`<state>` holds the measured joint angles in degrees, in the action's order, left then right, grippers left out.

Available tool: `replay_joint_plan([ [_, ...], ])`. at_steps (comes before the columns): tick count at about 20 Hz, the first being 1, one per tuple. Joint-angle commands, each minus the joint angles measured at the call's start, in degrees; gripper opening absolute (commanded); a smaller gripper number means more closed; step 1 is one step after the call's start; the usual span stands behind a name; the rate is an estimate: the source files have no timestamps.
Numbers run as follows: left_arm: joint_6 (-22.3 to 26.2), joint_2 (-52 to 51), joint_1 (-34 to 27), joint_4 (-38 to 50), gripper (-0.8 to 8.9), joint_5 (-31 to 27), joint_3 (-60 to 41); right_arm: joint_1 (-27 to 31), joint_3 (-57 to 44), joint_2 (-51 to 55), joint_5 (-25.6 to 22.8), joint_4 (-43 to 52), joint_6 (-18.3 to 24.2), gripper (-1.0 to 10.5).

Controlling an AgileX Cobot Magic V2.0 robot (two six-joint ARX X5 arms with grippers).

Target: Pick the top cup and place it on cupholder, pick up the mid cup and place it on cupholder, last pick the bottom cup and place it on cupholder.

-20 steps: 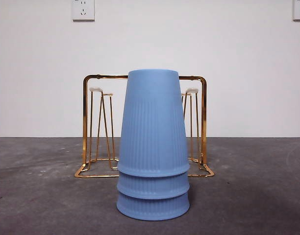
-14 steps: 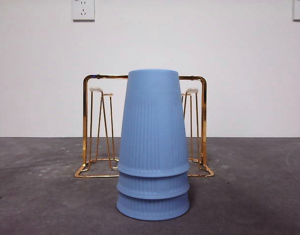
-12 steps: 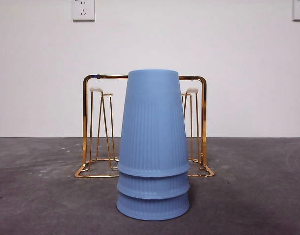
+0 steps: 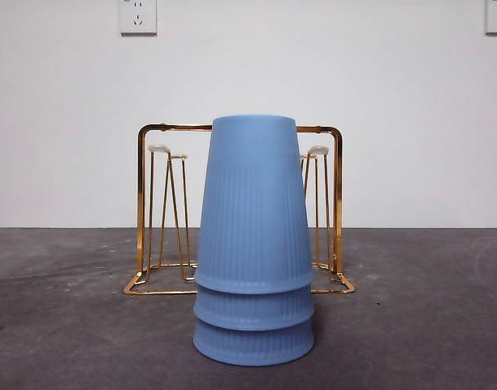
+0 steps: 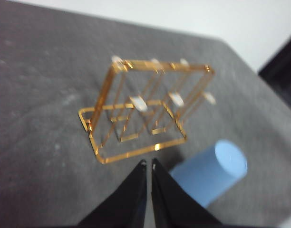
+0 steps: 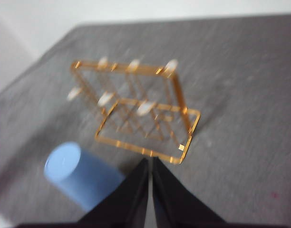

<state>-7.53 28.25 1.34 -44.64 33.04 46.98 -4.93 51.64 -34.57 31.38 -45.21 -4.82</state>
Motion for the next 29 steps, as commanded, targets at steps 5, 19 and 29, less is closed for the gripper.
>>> replay_joint_plan([
  [5, 11.9, 2.4, 4.9, -9.9, 0.09, 1.0, 4.2, -6.7, 4.7, -2.9, 0.2, -9.6, 8.7, 0.1],
  [19, 11.7, 2.4, 8.1, -14.2, 4.13, 1.0, 4.2, -13.2, 4.7, -2.8, -3.4, -14.1, 8.6, 3.7],
  [29, 11.1, 2.4, 8.1, -13.6, 4.09, 1.1, 4.2, -25.2, 6.0, -15.4, -3.4, -1.8, 3.3, 4.1],
])
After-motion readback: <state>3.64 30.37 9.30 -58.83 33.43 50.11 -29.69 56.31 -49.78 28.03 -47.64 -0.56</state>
